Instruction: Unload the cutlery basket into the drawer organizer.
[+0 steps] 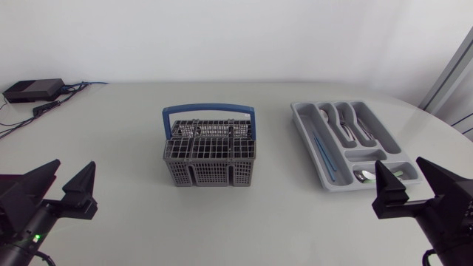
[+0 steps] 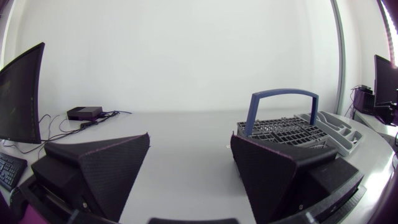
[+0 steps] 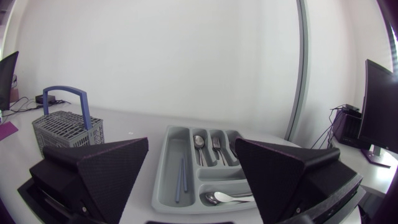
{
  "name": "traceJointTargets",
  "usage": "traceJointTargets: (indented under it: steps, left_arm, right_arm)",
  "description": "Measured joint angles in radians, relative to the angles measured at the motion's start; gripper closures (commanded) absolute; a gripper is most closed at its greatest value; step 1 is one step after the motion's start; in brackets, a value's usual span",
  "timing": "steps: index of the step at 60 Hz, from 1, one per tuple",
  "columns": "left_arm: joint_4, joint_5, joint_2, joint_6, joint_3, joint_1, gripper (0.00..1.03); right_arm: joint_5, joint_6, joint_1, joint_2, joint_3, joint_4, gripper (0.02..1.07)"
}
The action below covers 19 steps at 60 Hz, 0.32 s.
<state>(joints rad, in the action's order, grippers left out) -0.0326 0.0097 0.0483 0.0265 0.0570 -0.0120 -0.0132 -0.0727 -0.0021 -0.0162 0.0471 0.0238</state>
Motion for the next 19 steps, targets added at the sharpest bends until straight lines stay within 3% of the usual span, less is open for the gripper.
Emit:
traceJointTargets:
  steps: [19]
  left_arm:
    - [0.016,-0.008,-0.042,-0.005,-0.036,0.005,0.06]
  right_arm:
    - [0.004,0.043,0.000,0.012,-0.027,-0.006,0.07]
